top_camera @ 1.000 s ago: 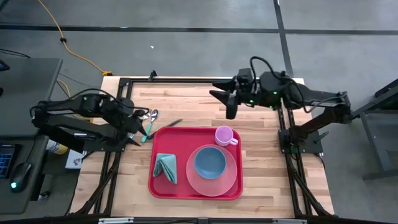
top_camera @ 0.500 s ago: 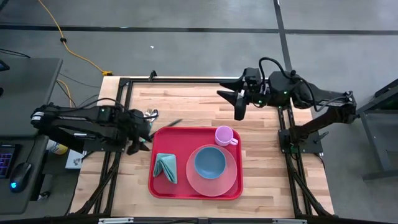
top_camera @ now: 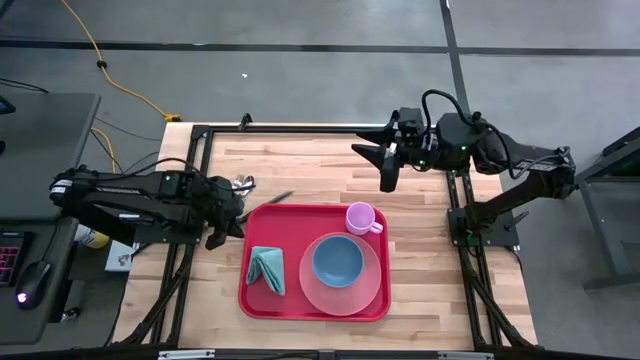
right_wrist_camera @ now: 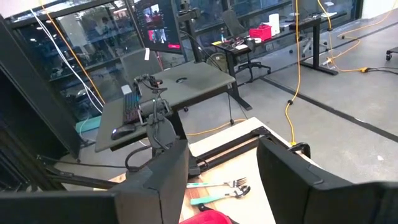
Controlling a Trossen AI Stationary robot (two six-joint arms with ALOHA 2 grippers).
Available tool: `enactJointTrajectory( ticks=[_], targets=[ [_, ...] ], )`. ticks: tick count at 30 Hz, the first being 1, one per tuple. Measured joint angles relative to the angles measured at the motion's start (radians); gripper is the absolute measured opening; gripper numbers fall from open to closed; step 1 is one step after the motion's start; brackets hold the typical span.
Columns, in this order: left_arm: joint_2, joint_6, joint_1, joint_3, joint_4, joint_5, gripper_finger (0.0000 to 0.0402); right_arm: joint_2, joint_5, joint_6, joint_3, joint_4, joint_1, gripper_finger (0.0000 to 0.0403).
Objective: Set up tray
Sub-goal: Put the blue napkin into the pink serving tray
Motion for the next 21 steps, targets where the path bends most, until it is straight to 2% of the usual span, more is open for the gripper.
enactJointTrajectory(
  ticks=[2, 4, 9, 14, 17, 21],
  targets=[
    [0.004, 0.001, 0.0, 0.0, 0.0, -0.005, 0.0017, 0.0, 0.0, 0.002, 0.0, 0.0, 0.0, 0.017],
    [0.004, 0.007, 0.0, 0.0, 0.0, -0.021, 0.0023, 0.0, 0.0, 0.003, 0.0, 0.0, 0.0, 0.017],
    [0.004, 0.102, 0.0, 0.0, -0.005, -0.038, 0.0111, -0.001, 0.019, 0.045, 0.0, 0.016, 0.0, 0.017],
    [0.035, 0.23, -0.021, -0.071, 0.094, -0.032, 0.0203, -0.009, 0.019, 0.026, 0.0, 0.015, 0.0, 0.017],
    [0.076, 0.218, -0.072, -0.116, 0.213, 0.004, 0.0246, -0.011, 0.027, 0.021, 0.0, 0.015, 0.0, 0.017],
    [0.117, 0.173, -0.136, -0.12, 0.236, 0.013, 0.0285, -0.02, 0.024, -0.02, 0.0, 0.005, 0.0, 0.017]
  ],
)
